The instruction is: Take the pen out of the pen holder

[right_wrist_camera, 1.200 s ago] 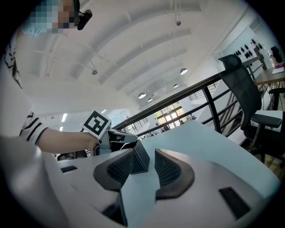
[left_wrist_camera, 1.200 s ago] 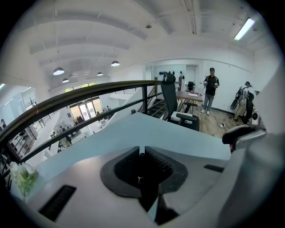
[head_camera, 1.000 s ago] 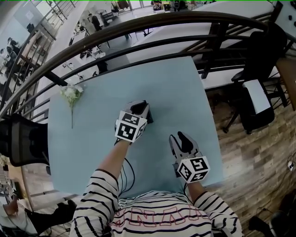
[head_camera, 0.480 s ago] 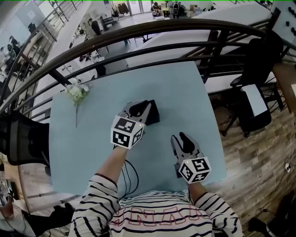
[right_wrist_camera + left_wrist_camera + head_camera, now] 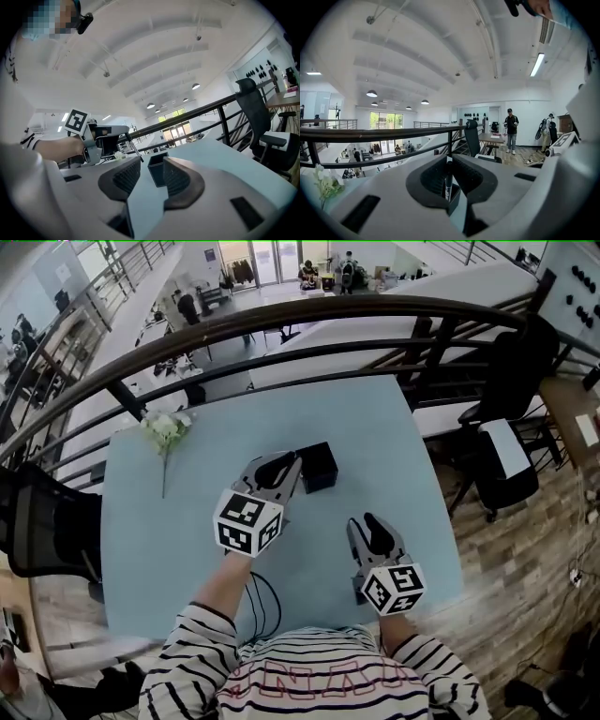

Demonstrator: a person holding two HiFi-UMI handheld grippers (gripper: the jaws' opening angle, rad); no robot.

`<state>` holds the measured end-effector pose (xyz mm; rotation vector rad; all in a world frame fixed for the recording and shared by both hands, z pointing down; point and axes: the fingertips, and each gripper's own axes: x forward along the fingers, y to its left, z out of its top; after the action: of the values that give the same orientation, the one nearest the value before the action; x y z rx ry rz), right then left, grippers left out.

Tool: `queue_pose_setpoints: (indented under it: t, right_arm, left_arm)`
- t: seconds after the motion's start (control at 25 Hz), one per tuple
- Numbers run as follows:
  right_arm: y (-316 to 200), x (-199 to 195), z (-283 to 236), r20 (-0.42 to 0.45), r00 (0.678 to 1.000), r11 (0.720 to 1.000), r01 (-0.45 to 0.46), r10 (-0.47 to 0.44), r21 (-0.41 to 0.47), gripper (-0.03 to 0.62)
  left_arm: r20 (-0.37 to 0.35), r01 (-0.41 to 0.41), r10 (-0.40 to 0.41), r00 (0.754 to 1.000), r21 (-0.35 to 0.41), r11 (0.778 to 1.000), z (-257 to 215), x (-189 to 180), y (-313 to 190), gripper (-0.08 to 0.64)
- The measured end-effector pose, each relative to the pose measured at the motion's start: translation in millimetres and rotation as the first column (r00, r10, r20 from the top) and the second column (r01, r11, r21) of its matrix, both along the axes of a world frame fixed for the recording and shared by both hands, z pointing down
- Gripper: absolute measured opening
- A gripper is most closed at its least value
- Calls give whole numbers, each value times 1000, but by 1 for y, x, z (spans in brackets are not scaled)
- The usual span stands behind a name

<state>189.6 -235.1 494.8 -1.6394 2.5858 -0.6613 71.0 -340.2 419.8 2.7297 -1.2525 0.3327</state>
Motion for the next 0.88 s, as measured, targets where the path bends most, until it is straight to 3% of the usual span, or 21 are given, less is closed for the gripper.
queue_pose_setpoints:
  t: [0.88]
  right_arm:
    - [58,-111,-13,-37,999,999,-22,23,25,149]
  left_arm:
    - [-62,27,-27,998,-7,1000,11,-133,106,54]
